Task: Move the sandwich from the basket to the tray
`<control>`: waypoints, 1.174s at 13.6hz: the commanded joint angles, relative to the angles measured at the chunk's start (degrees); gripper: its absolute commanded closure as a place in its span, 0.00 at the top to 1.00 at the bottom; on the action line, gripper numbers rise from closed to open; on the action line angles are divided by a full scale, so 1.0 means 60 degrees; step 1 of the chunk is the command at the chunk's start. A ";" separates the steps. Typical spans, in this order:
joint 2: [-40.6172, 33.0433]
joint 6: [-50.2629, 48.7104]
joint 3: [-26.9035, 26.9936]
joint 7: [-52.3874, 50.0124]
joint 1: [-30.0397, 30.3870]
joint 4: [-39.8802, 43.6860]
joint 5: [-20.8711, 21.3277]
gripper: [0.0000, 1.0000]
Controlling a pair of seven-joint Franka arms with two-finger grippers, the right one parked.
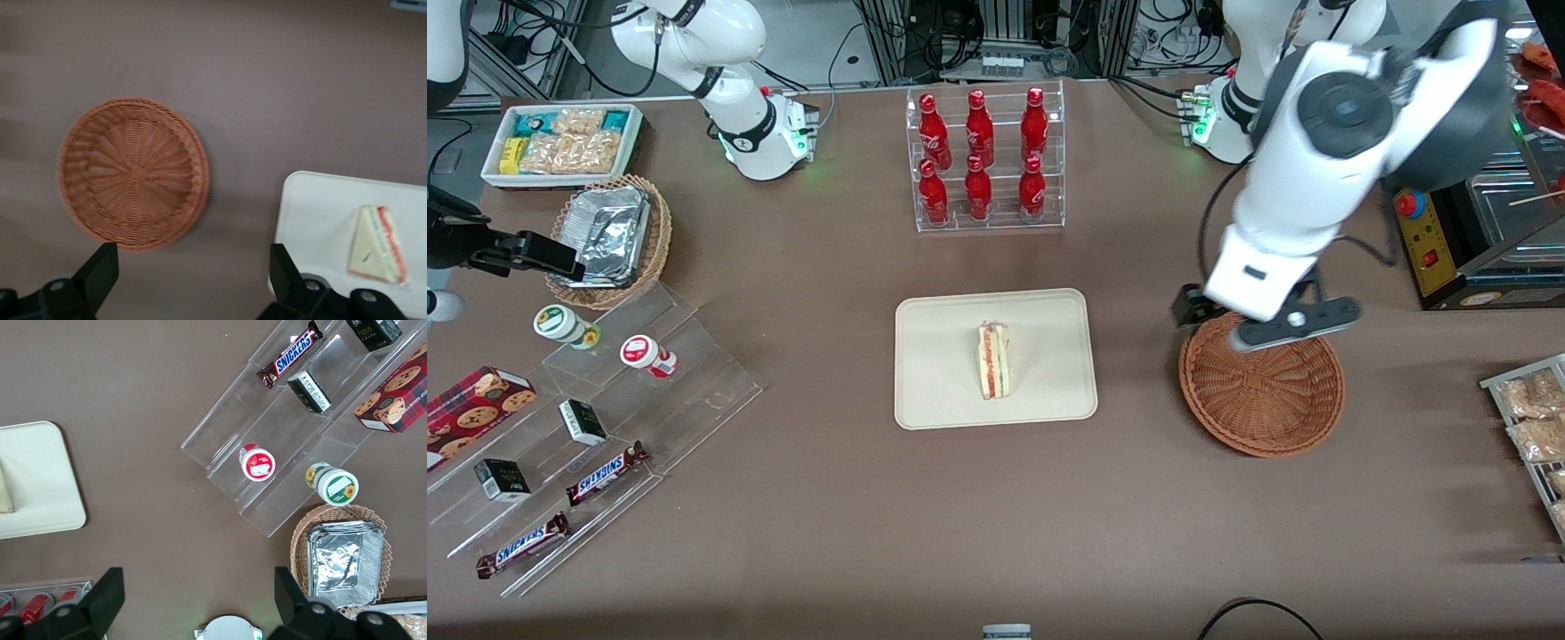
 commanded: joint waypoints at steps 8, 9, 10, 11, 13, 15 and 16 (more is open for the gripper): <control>-0.1425 -0.1331 -0.0110 0.4172 0.2563 -0.0484 -0.0732 1.00; -0.1411 -0.1331 -0.0095 0.4233 0.2622 -0.0470 -0.0732 1.00; -0.1382 -0.1273 -0.0095 0.4248 0.2695 -0.0455 -0.0747 1.00; -0.1324 -0.1229 -0.0110 0.4263 0.2884 -0.0325 -0.0761 1.00; -0.1119 -0.1272 -0.0095 0.4263 0.2945 0.0070 -0.0747 1.00; -0.0899 -0.1316 -0.0095 0.4292 0.2945 0.0452 -0.0731 1.00; -0.0898 -0.1331 -0.0095 0.4278 0.2945 0.0497 -0.0761 1.00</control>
